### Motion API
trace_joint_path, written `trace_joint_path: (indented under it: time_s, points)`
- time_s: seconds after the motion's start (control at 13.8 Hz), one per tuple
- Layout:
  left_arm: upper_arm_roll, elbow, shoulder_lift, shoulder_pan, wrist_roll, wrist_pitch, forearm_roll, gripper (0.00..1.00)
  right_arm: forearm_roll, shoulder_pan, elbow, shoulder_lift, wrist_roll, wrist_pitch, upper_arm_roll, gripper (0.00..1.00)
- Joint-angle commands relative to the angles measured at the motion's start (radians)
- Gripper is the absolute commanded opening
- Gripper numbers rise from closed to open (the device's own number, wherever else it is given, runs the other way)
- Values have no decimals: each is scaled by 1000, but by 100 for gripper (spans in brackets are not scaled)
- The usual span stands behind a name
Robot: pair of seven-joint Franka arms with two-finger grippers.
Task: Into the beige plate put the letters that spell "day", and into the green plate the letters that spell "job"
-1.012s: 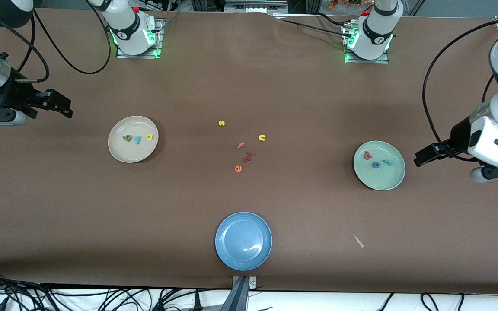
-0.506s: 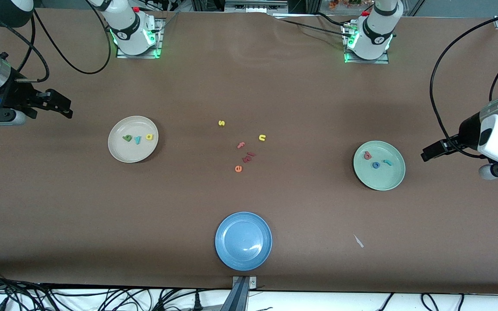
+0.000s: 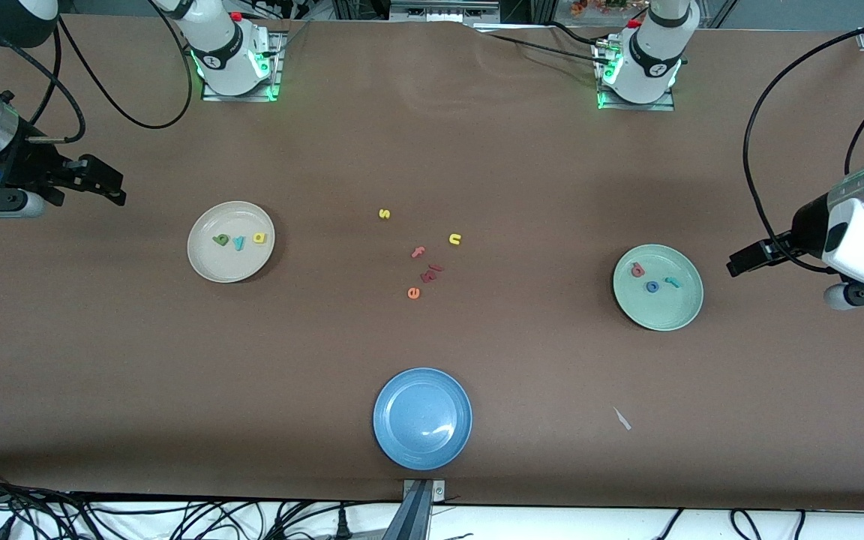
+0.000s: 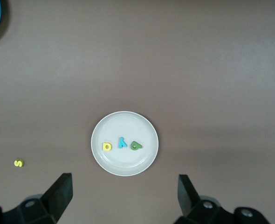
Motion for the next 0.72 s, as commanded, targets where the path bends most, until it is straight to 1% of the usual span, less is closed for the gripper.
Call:
trace_joint_path:
  time_s: [0.0, 0.14, 0.51, 0.65]
  points:
    - [-2, 13, 2, 18, 8, -19, 6, 100, -11, -6, 15, -3, -3, -3, 8, 100]
    - [-3, 13, -3, 27, 8, -22, 5, 100, -9, -5, 35, 11, -10, -3, 8, 100]
    - [-8, 13, -4, 26, 8, -25, 6, 100, -4, -11, 36, 19, -7, -3, 6, 100]
    - [-8, 15, -4, 26, 8, -62, 3, 100, -9, -11, 36, 19, -9, -3, 8, 100]
